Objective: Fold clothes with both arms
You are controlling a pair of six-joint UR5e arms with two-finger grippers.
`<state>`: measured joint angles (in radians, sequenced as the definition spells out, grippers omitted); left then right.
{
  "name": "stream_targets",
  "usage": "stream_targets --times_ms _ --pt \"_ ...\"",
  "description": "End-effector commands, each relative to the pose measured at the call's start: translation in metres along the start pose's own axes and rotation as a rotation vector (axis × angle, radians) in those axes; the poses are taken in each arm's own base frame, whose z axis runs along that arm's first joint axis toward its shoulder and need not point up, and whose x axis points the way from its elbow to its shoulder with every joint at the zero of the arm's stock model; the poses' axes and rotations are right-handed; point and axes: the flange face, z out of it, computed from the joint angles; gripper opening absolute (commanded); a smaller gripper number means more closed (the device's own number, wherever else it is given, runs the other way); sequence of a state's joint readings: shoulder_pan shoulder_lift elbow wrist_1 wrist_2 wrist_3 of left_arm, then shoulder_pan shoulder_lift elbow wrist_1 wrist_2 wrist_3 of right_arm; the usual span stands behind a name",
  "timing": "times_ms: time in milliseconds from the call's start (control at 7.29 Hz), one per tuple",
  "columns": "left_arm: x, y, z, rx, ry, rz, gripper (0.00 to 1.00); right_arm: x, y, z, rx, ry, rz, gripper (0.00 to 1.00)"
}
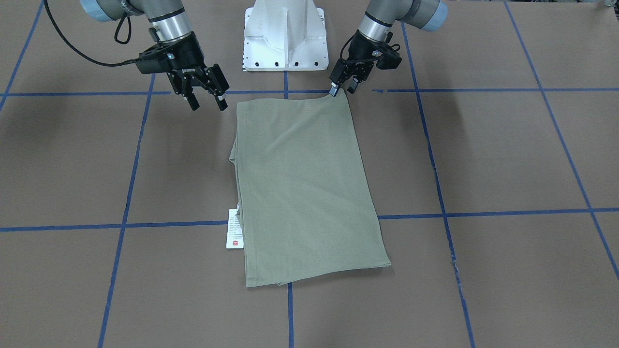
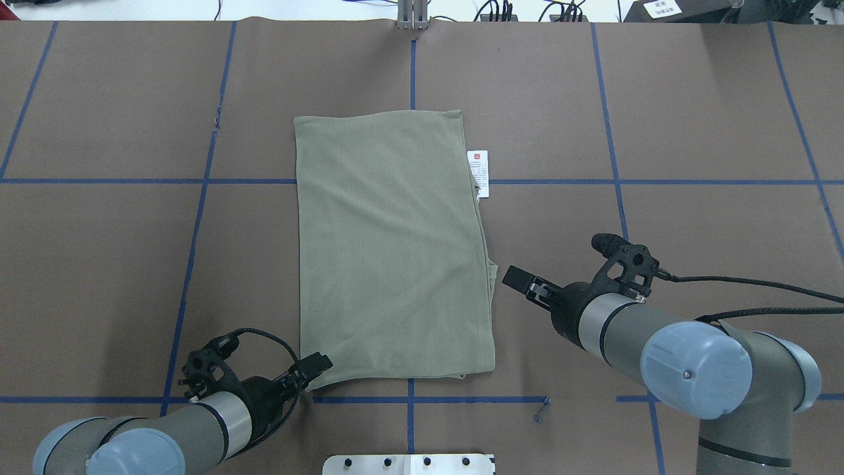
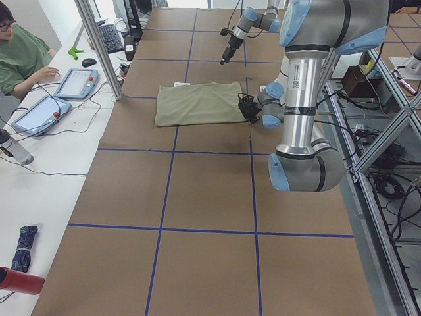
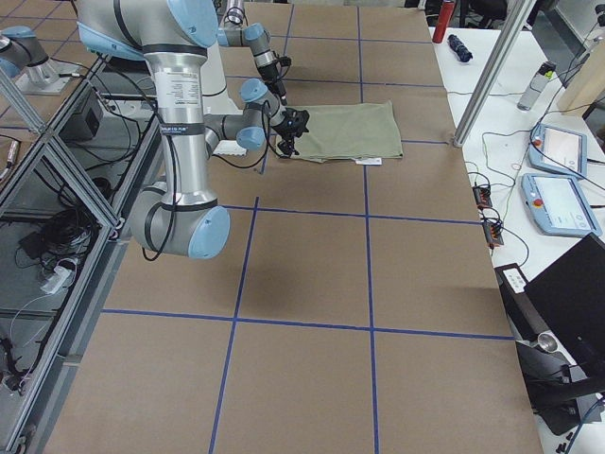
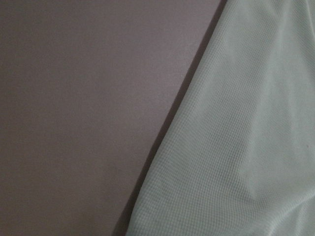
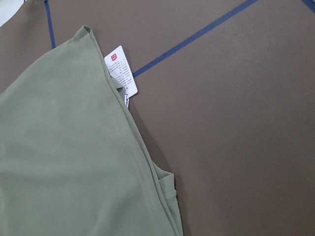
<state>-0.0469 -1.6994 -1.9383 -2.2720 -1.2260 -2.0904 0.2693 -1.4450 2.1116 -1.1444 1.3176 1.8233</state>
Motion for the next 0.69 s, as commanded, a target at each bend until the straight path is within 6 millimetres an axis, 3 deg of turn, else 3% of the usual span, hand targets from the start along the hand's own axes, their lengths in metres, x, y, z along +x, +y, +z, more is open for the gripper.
stream_targets --times_ms 0,274,412,549 --pt "0.0007 0.0036 0.0037 -0.002 -0.003 0.003 0.90 0.0004 0.0024 0.0004 0.000 0.000 -0.002 1.00" --pt "0.0003 0.0057 0.0091 0.000 -0.007 0.004 0.90 -0.0004 0.0027 0.0003 0.004 -0.003 -0.004 1.00" --pt "0.0009 0.0076 0.0129 0.001 -0.008 0.005 0.86 0.0004 0.0032 0.0005 0.004 -0.001 -0.005 1.00" --pt "0.0004 0.0074 0.0135 0.003 -0.009 0.005 0.74 -0.0002 0.0042 0.0003 0.003 -0.003 -0.004 1.00"
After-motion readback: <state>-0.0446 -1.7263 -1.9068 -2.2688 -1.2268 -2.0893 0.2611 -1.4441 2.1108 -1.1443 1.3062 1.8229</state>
